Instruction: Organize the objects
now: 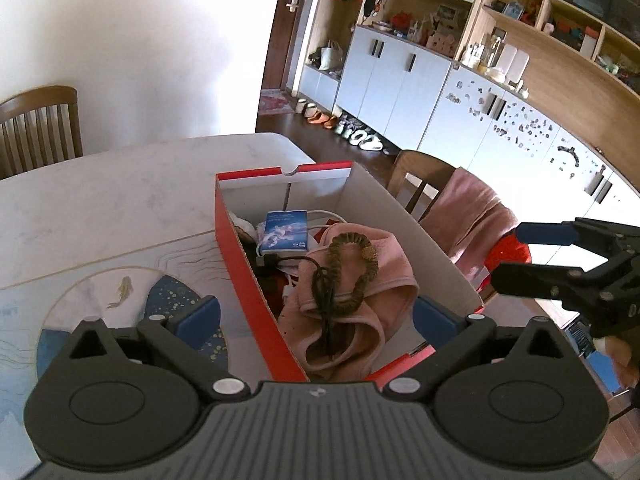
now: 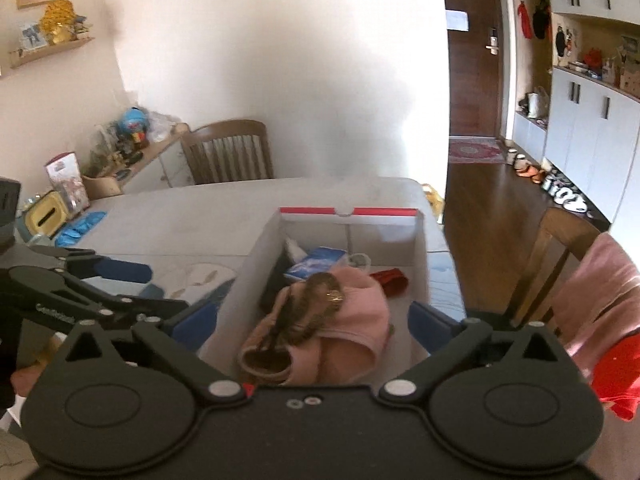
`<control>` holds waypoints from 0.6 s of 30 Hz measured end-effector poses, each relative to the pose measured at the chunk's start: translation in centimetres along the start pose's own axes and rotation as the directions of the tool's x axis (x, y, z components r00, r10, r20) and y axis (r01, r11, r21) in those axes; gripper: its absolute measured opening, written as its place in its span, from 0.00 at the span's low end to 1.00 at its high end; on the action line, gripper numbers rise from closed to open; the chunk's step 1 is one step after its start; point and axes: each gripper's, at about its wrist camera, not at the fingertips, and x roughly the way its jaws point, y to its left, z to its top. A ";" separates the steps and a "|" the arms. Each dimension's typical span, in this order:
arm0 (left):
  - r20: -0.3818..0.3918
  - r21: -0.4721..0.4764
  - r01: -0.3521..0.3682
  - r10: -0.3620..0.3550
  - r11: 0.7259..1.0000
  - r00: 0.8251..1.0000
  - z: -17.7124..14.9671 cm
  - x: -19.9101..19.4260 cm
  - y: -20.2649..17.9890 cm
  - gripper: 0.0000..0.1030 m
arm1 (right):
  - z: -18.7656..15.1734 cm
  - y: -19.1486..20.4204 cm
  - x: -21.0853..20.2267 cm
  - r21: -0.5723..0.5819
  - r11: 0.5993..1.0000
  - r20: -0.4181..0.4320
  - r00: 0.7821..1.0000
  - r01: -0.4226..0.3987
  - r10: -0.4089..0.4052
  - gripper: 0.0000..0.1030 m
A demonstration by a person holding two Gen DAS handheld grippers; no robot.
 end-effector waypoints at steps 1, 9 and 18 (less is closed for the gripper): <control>0.003 -0.001 0.005 -0.005 1.000 1.000 -0.1 -0.2 0.1 1.00 | -0.1 0.2 -0.1 0.000 1.000 0.006 1.000 0.002 -0.002 0.99; 0.035 0.036 -0.031 0.030 0.999 0.999 -0.9 -1.4 -0.4 1.00 | -1.4 1.0 -0.8 0.018 1.000 0.012 1.000 0.001 -0.001 0.99; 0.039 0.030 -0.035 0.034 0.999 0.999 -1.6 -1.7 -0.3 1.00 | -2.2 1.7 -1.3 0.017 1.000 0.011 1.000 0.015 -0.015 0.99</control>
